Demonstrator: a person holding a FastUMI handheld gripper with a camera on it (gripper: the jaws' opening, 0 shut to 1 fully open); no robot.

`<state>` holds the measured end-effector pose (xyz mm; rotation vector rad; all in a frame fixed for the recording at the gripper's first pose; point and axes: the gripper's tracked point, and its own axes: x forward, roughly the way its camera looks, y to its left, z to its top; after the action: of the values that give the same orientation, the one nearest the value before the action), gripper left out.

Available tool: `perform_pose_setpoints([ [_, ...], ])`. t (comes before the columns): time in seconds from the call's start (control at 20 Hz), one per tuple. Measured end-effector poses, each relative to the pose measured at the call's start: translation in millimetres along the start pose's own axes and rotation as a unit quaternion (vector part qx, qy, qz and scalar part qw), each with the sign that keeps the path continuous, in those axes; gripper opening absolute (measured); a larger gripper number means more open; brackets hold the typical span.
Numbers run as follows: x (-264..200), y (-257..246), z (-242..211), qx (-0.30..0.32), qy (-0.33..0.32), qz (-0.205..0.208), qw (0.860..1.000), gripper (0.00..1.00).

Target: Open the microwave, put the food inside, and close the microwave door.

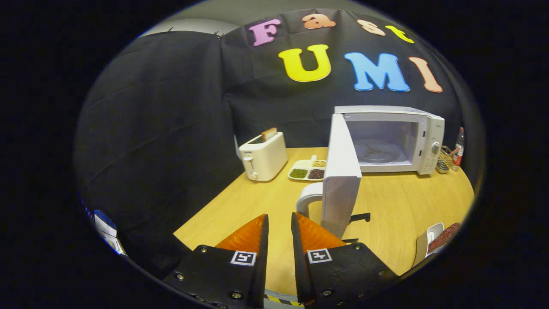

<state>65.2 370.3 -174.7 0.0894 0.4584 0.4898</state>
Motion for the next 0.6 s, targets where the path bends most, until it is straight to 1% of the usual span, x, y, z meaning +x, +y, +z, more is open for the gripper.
perform_pose_setpoints([
  [0.05, -8.2, 6.9, 3.0, -0.01, -0.006, 0.02, 1.0, 0.33],
  [0.1, -15.3, 13.3, 8.1, -0.013, -0.012, 0.044, 0.999, 0.33],
  [0.15, -22.0, 19.5, 8.2, -0.016, -0.017, 0.063, 0.998, 0.5],
  [0.2, -29.8, 19.9, 12.6, -0.02, -0.023, 0.072, 0.997, 0.68],
  [0.25, -39.8, 16.3, 16.4, -0.024, -0.03, 0.076, 0.996, 0.93],
  [0.3, -50.1, 12.0, 21.5, -0.026, -0.039, 0.079, 0.996, 0.96],
  [0.4, -65.1, 3.4, 32.9, -0.032, -0.055, 0.081, 0.995, 0.96],
  [0.6, -93.2, -40.5, 51.5, -0.047, -0.082, 0.061, 0.994, 0.96],
])
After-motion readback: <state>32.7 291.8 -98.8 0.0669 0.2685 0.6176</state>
